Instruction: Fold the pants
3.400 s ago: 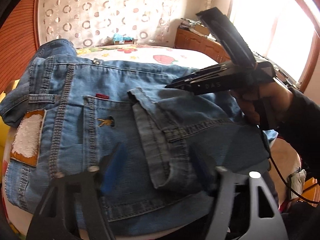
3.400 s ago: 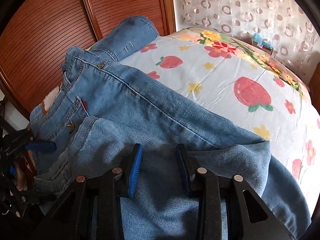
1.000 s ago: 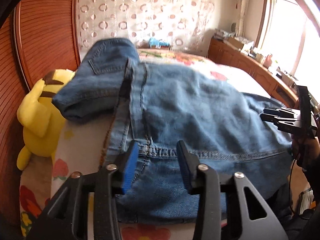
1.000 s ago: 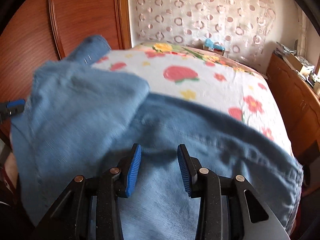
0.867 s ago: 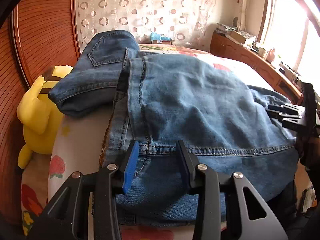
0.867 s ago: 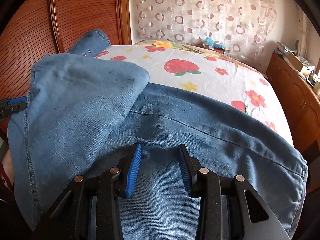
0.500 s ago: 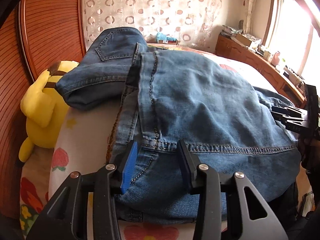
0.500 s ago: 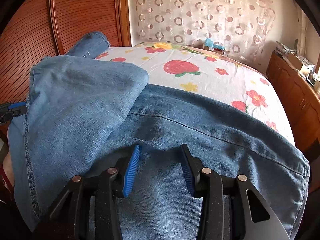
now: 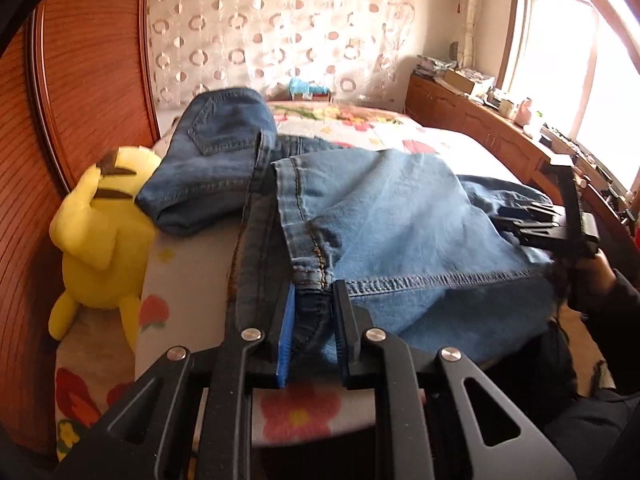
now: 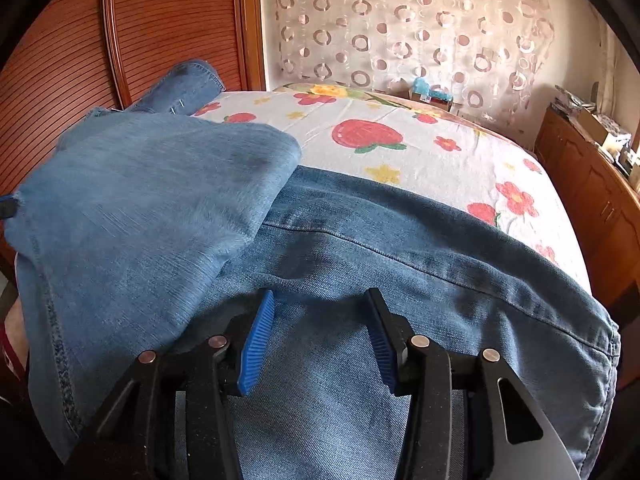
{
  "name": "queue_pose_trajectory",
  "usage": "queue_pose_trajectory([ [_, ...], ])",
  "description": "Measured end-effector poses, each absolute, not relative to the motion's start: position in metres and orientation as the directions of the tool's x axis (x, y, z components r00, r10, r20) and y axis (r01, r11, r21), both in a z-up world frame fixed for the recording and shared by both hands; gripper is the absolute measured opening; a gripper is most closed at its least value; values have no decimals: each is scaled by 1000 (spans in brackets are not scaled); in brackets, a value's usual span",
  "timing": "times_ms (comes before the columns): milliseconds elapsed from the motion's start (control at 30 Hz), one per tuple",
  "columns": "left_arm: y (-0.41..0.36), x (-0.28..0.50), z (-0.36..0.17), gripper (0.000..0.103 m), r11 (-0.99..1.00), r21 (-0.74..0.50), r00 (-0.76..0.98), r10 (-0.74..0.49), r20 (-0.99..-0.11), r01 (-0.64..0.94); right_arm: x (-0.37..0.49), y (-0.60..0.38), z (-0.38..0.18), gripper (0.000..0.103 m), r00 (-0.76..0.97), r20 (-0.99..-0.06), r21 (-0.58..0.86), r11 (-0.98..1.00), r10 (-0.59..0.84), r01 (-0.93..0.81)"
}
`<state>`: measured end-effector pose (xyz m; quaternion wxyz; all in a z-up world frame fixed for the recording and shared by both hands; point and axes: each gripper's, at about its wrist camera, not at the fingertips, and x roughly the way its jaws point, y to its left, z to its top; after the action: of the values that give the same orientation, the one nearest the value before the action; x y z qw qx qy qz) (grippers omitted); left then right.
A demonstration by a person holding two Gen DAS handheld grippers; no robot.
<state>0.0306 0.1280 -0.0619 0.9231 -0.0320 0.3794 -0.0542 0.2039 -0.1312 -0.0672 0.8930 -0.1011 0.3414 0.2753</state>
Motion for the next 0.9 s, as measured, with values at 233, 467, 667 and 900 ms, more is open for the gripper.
queue_pose_trajectory([
  [233,137,30,-72,34,996,-83,692,-82,-717,32,204,-131,-68,48,615,-665,7,827,423,-562],
  [467,143,57,-62,56,994,-105,736,-75,-673,6,205,-131,-69,49,616,-664,4,826,423,-563],
  [667,137,103,-58,56,996,-82,746,-74,-662,26,205,-130,-71,50,619,-663,1,827,421,-562],
  [900,144,138,-60,50,994,-105,725,-77,-684,7,205,-130,-72,50,619,-662,3,827,423,-562],
])
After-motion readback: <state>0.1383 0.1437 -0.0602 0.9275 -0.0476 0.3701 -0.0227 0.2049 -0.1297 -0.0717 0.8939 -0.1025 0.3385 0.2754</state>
